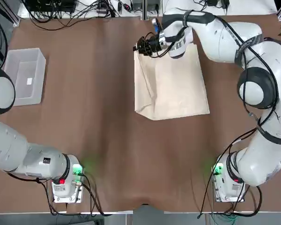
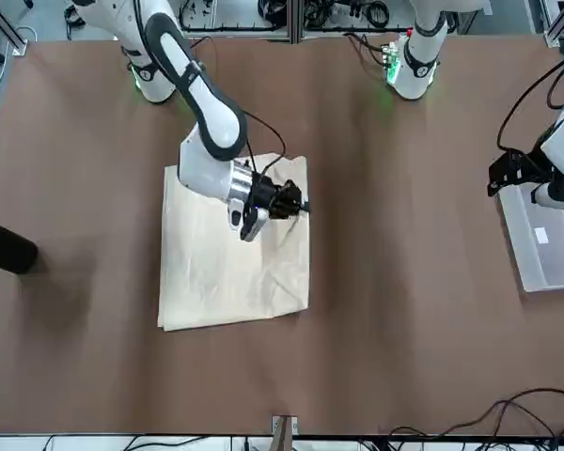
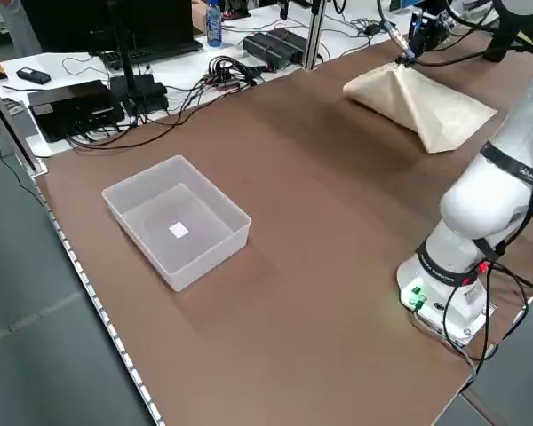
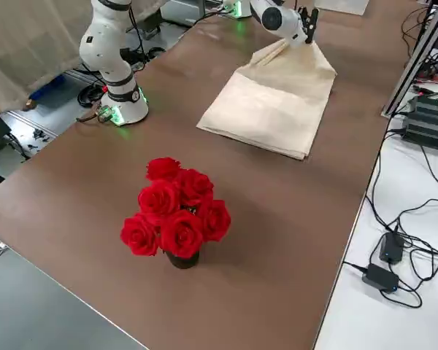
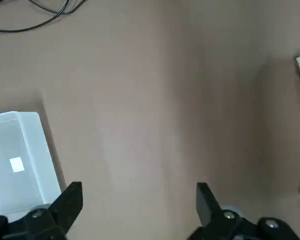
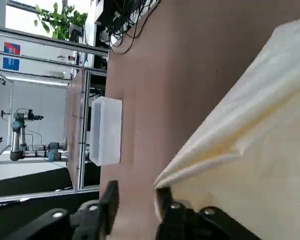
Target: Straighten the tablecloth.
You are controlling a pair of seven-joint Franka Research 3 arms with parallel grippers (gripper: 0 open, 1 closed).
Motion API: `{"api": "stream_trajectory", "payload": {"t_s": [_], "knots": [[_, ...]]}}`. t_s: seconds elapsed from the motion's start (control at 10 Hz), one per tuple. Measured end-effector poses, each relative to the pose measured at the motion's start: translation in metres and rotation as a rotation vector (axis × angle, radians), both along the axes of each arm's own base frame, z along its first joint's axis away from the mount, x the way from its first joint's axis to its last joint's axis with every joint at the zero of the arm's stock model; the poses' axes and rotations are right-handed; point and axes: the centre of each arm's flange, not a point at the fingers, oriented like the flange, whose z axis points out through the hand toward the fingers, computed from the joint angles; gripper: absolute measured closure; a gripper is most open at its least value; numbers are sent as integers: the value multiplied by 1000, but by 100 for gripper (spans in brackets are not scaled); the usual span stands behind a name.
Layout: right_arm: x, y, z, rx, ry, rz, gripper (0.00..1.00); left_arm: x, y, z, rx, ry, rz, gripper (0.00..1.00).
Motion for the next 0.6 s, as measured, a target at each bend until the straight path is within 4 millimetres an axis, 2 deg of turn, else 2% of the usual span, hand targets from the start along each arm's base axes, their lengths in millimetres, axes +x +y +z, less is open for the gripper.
{"api": "stream_trajectory", "payload": {"t_s": [0.3,0.4,0.6], "knots": [[0,13,17,71,24,-52,5,0,0,0,0,0,0,0],[2,16,23,88,25,-63,0,0,0,0,0,0,-1,0],[3,16,26,98,26,-71,0,0,0,0,0,0,-1,0]]}}
